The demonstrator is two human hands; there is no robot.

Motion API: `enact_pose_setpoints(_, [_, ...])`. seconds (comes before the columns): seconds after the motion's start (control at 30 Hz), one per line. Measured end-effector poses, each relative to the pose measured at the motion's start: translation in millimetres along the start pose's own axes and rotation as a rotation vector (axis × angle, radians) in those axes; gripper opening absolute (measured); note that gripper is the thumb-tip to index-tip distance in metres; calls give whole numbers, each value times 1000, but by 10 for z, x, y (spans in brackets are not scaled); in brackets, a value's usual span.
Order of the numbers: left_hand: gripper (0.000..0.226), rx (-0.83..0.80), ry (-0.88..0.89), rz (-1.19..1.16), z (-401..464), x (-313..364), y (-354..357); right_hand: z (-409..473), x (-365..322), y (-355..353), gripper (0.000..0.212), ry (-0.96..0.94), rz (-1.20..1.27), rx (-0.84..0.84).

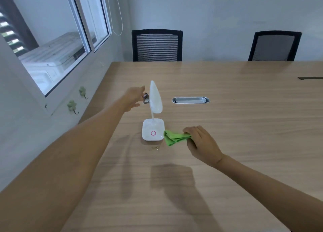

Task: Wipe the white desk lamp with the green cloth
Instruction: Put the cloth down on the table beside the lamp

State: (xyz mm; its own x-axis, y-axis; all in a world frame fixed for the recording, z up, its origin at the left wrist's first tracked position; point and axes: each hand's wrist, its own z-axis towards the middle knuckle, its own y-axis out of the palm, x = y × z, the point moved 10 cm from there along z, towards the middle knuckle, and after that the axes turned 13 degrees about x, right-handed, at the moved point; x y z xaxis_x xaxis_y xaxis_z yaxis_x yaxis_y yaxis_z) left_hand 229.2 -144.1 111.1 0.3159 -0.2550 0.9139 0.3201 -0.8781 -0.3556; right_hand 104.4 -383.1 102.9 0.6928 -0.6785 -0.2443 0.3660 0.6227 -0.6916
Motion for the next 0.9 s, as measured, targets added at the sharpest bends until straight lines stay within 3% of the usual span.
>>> enact_pose_setpoints(0.13, [4, -88, 75, 307, -100, -416, -58, -37, 214, 382, 28, 234, 52, -177])
enact_pose_setpoints(0.3, [91, -391, 94, 498, -512, -911, 246, 47, 195, 725, 14, 373, 189, -347])
enact_pose_setpoints(0.37, [99, -449, 164, 607, -606, -1046, 353, 71, 168, 815, 13, 418, 223, -390])
enact_pose_setpoints(0.43, [87, -445, 226, 639, -630, -1120, 418, 106, 134, 876, 14, 442, 244, -414])
enact_pose_setpoints(0.57, [27, -289, 243, 504, -597, -1092, 362, 157, 101, 956, 17, 490, 307, -438])
enact_pose_setpoints(0.7, [30, -285, 68, 321, -552, -1229, 284, 131, 133, 1054, 19, 560, 381, -456])
enact_pose_setpoints(0.9, [31, -220, -18, 207, -427, -1449, -43, 35, 160, 1235, 30, 603, 403, -514])
